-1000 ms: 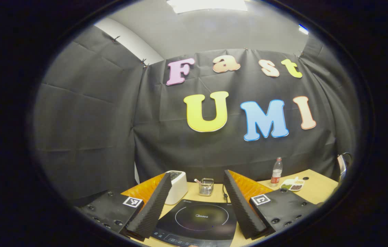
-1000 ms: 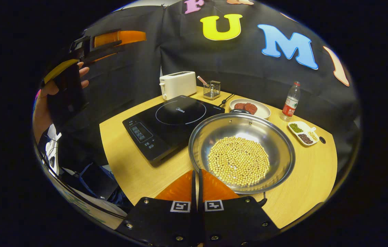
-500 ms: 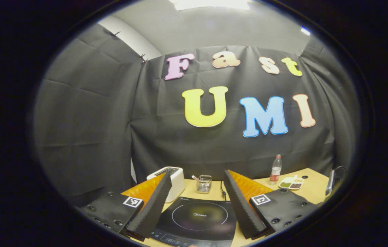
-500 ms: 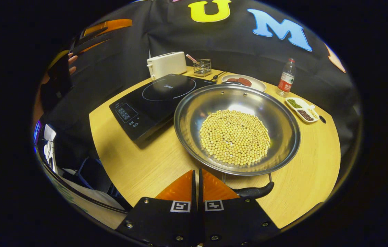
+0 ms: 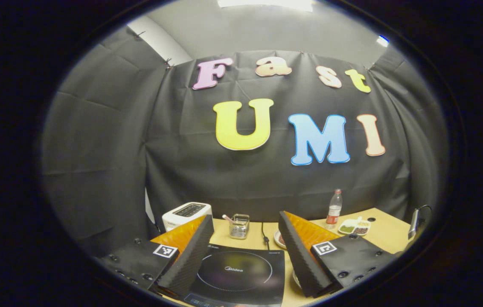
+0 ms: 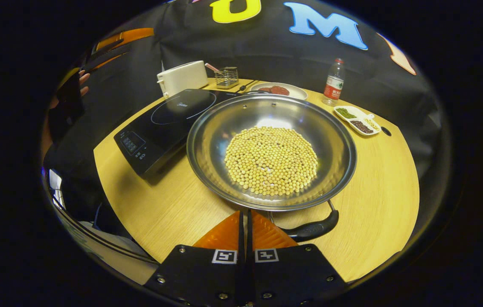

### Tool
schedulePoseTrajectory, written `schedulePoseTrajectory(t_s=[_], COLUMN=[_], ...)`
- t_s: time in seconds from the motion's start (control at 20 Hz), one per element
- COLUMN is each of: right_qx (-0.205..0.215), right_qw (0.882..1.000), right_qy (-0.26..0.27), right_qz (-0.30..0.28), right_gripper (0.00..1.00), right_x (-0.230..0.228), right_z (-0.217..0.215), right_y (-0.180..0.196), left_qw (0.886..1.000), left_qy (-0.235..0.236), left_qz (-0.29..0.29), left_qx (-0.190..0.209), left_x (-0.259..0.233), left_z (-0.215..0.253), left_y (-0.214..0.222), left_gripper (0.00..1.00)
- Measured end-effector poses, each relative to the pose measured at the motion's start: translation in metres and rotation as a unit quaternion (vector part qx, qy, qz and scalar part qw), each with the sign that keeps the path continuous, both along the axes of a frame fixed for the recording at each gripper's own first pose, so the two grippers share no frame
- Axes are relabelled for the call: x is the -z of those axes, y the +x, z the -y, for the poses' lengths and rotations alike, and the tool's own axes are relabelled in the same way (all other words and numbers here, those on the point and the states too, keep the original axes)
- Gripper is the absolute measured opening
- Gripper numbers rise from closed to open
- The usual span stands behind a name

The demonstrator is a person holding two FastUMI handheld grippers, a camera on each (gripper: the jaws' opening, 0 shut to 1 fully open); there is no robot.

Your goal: First push the handle of the pot to place it horizontally, then grasp the pot with both hands and set it on the induction cooktop.

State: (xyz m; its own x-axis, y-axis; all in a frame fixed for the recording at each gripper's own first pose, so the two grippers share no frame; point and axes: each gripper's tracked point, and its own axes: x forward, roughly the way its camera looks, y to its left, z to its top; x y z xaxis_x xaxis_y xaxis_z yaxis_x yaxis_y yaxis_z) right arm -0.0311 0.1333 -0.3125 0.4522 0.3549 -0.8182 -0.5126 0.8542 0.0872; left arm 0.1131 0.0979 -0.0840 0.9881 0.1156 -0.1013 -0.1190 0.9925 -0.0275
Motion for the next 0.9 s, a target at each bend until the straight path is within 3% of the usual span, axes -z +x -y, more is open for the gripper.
schedulePoseTrajectory(t_s=[0.45,0.6,0.7,0.9], right_qx=[0.09,0.118,0.133,0.151], right_qw=[0.994,0.99,0.988,0.986], right_qy=[-0.056,-0.07,-0.071,-0.064], right_qz=[0.01,0.018,0.023,0.031], right_gripper=[0.01,0.01,0.01,0.01], right_x=[0.005,0.005,0.004,0.004], right_z=[0.045,0.06,0.069,0.078], right_y=[0.031,0.044,0.055,0.074], left_qw=[0.997,0.996,0.995,0.996], left_qy=[-0.031,-0.033,-0.033,-0.021], left_qz=[-0.011,-0.017,-0.021,-0.031], left_qx=[0.075,0.083,0.087,0.082], left_x=[0.027,0.034,0.036,0.041], left_z=[0.021,0.022,0.027,0.029], left_y=[0.044,0.05,0.054,0.055], left_gripper=[0.99,1.0,0.94,0.97])
